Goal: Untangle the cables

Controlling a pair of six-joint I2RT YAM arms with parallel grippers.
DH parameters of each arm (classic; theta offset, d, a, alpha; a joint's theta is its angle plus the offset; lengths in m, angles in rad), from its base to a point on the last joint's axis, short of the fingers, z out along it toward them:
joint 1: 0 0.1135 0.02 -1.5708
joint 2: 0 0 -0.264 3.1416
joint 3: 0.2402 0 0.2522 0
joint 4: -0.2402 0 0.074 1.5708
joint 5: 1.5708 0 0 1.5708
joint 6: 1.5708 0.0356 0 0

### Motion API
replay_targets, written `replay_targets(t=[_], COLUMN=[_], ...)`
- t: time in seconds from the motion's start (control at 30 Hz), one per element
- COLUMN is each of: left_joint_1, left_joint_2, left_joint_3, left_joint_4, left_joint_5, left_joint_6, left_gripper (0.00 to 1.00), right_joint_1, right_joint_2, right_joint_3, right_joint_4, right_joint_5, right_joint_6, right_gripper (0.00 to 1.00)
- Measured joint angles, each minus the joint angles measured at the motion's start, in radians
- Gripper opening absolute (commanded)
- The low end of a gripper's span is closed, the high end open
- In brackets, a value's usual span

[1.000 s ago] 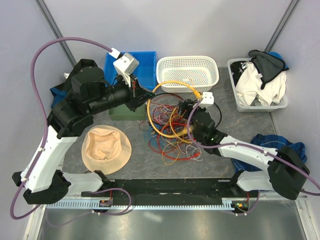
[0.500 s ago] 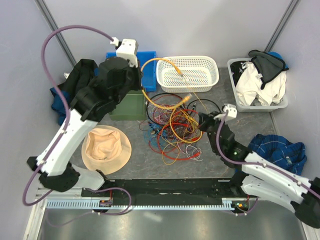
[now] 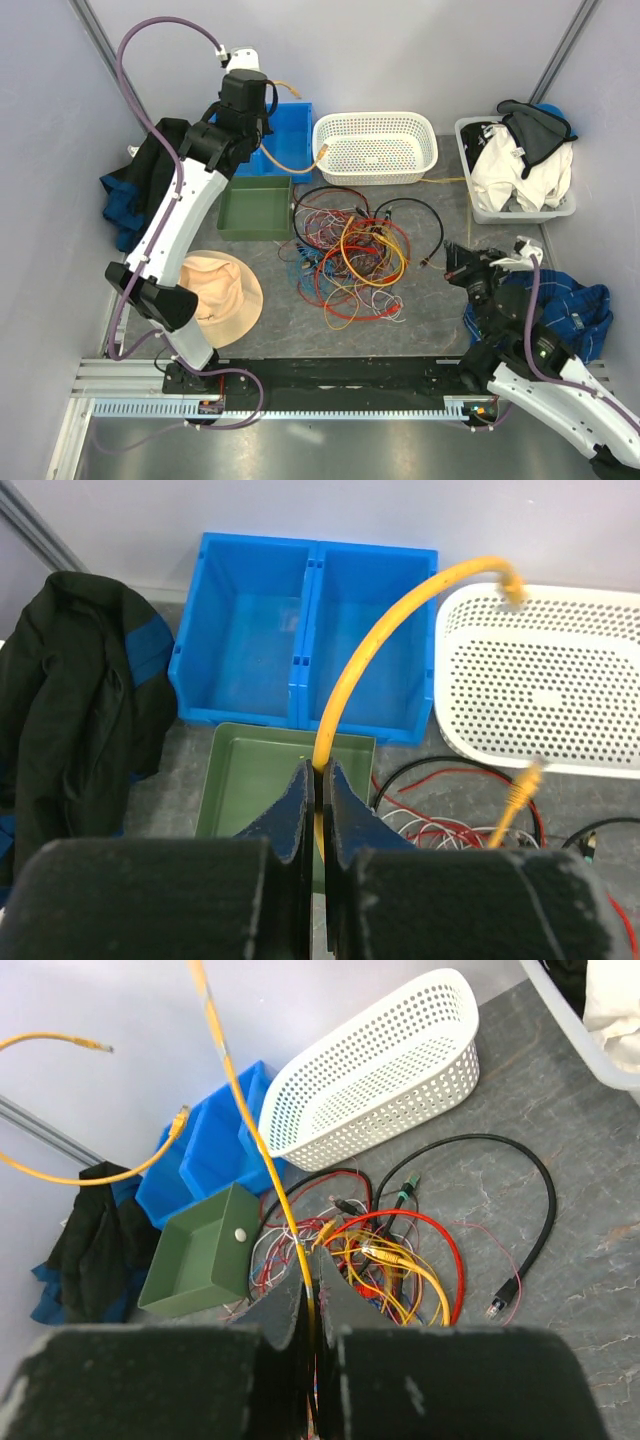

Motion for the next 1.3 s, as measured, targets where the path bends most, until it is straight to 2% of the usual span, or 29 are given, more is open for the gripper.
replay_targets(t=[0.13, 0.37, 0.57, 0.83, 0.93, 1.0, 1.03, 1.07, 1.13, 1.23, 1.3], left_joint_1=[0.023, 0.017, 0.016, 0.016, 0.016, 0.016, 0.016, 0.015, 0.012, 0.002, -0.010], left_joint_2=[0.003, 0.018, 0.168, 0.389, 0.467, 0.542, 0.586, 0.621, 0.678, 0.694, 0.665], left_joint_3=[0.009, -0.007, -0.012, -0.093, -0.067, 0.011, 0.067, 0.114, 0.194, 0.202, 0.138], left_joint_4=[0.018, 0.185, 0.366, 0.652, 0.750, 0.788, 0.803, 0.811, 0.817, 0.822, 0.859], left_joint_5=[0.077, 0.286, 0.420, 0.447, 0.434, 0.425, 0.423, 0.423, 0.417, 0.385, 0.357], left_joint_6=[-0.039, -0.100, -0.141, -0.127, -0.106, -0.093, -0.087, -0.079, -0.058, -0.037, -0.028], left_gripper=[0.02, 0.02, 0.02, 0.02, 0.02, 0.02, 0.15, 0.56, 0.99, 1.00, 1.00], right_joint_1=[0.000, 0.000, 0.000, 0.000, 0.000, 0.000, 0.000, 0.000, 0.000, 0.000, 0.000], right_joint_2=[-0.020, 0.016, 0.034, 0.043, 0.043, 0.044, 0.044, 0.047, 0.059, 0.094, 0.118], right_joint_3=[0.027, 0.012, 0.001, -0.065, -0.074, -0.076, -0.077, -0.077, -0.077, -0.077, -0.077], right_joint_4=[-0.038, -0.041, -0.014, 0.032, 0.035, 0.039, 0.042, 0.043, 0.051, 0.067, 0.080], right_joint_5=[-0.009, -0.084, -0.137, -0.183, -0.189, -0.187, -0.185, -0.181, -0.167, -0.158, -0.158], right_joint_6=[-0.001, -0.003, -0.012, -0.013, -0.019, -0.026, -0.030, -0.035, -0.046, -0.063, -0.069], right_gripper=[0.00, 0.00, 0.00, 0.00, 0.00, 0.00, 0.00, 0.00, 0.00, 0.00, 0.00])
